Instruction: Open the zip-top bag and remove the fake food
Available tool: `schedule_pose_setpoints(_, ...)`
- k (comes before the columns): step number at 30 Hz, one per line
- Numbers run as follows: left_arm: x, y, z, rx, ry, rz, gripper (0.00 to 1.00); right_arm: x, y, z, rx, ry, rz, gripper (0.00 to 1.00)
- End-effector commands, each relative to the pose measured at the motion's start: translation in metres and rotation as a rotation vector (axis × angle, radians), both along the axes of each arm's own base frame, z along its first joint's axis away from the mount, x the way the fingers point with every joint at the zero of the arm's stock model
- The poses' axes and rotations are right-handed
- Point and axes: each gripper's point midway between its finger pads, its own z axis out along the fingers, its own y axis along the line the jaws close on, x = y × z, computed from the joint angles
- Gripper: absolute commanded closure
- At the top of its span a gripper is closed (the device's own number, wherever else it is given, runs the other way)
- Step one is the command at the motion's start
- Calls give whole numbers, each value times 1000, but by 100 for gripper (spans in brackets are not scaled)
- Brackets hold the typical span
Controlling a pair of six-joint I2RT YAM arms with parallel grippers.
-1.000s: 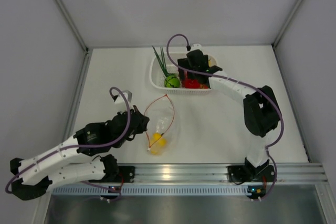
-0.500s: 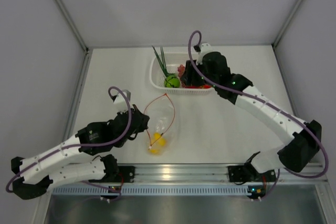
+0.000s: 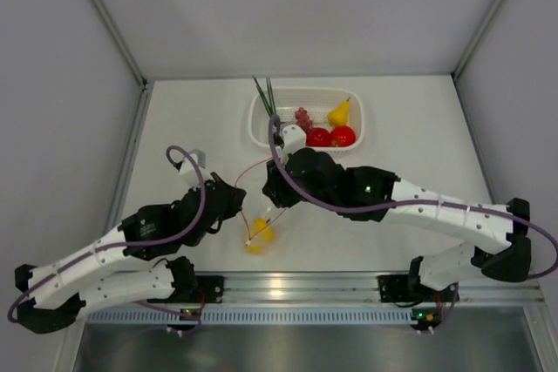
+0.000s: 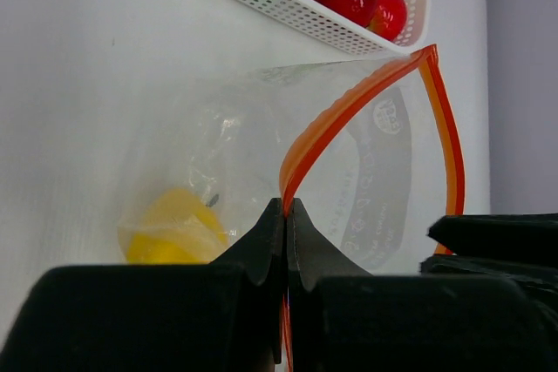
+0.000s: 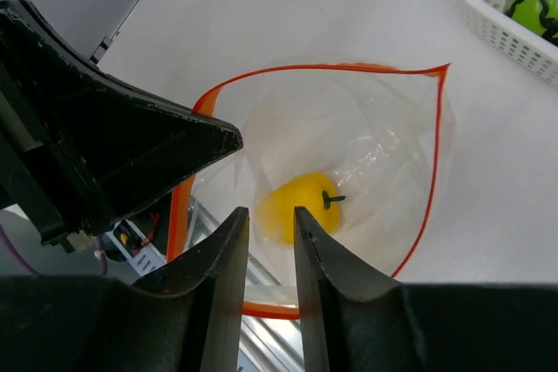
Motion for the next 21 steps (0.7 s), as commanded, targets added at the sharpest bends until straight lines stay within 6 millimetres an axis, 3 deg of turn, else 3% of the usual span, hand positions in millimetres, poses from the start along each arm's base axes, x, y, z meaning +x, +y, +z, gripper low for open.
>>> schedule_pose_setpoints(1, 1, 5, 9, -79, -23, 42, 100, 4, 15, -5, -22, 15, -107, 73)
schedule_pose_setpoints(6, -2, 4, 9, -101, -13, 30, 100, 13, 50, -35, -2, 54, -148, 76)
schedule_pose_setpoints(12, -2, 2, 5, -121, 2, 46, 100, 34, 72, -57, 51, 74, -295, 78)
schedule_pose_setpoints(21, 3, 9, -2, -188, 12, 131, 100, 44, 88, -91, 121, 99, -389, 81)
